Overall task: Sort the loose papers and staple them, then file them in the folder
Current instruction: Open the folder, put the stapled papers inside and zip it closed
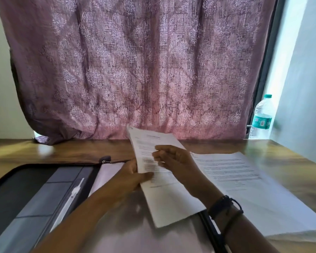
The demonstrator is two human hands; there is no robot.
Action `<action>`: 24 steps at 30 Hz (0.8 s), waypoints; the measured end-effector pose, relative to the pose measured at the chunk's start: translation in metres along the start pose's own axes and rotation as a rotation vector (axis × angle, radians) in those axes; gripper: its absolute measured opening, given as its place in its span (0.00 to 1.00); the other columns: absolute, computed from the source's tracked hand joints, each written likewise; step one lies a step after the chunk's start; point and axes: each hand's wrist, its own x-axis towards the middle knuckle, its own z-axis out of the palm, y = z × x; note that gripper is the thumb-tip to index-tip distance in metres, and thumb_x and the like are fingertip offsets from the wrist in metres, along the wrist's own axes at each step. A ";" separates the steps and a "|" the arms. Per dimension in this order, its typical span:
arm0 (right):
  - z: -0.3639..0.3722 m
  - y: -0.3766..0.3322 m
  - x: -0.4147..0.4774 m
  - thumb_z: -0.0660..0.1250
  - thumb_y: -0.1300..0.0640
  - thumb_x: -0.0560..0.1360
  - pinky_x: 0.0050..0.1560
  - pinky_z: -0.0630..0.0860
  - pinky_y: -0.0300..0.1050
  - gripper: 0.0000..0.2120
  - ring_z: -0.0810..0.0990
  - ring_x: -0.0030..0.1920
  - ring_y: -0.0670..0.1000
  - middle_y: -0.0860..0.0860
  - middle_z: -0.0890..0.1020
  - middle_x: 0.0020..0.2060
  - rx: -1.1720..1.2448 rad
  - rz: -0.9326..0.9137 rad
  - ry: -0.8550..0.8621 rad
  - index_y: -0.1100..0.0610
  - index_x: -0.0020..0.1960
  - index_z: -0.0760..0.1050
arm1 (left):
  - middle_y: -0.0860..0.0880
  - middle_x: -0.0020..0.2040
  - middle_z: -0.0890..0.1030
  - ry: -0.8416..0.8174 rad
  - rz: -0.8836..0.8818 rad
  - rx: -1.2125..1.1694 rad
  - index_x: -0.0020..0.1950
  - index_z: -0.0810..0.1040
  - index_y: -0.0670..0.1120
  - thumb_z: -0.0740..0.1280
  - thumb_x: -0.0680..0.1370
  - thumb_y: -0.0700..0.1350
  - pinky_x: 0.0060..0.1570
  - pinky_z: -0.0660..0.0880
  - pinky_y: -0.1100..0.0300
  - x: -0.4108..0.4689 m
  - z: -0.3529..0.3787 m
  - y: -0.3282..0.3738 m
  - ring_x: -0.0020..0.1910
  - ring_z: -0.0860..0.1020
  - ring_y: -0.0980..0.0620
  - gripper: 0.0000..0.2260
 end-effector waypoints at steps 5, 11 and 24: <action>-0.036 0.005 0.003 0.72 0.50 0.73 0.48 0.74 0.40 0.17 0.79 0.50 0.45 0.45 0.80 0.51 -0.425 0.085 0.367 0.53 0.60 0.76 | 0.44 0.57 0.83 0.096 0.060 -0.257 0.63 0.76 0.43 0.66 0.72 0.35 0.53 0.80 0.51 0.003 -0.022 0.012 0.55 0.82 0.43 0.19; -0.048 -0.001 0.001 0.70 0.55 0.75 0.52 0.81 0.56 0.13 0.85 0.50 0.57 0.55 0.85 0.51 0.027 0.274 0.107 0.59 0.58 0.79 | 0.41 0.55 0.83 0.089 0.057 -0.432 0.61 0.78 0.44 0.64 0.74 0.39 0.39 0.82 0.53 0.000 -0.036 0.020 0.48 0.83 0.42 0.16; -0.028 -0.004 -0.007 0.68 0.66 0.74 0.60 0.76 0.63 0.20 0.81 0.58 0.61 0.58 0.82 0.58 0.332 0.220 -0.113 0.58 0.65 0.74 | 0.49 0.51 0.85 0.089 0.101 -0.091 0.57 0.79 0.48 0.79 0.63 0.48 0.39 0.80 0.61 0.001 -0.059 0.012 0.47 0.84 0.50 0.24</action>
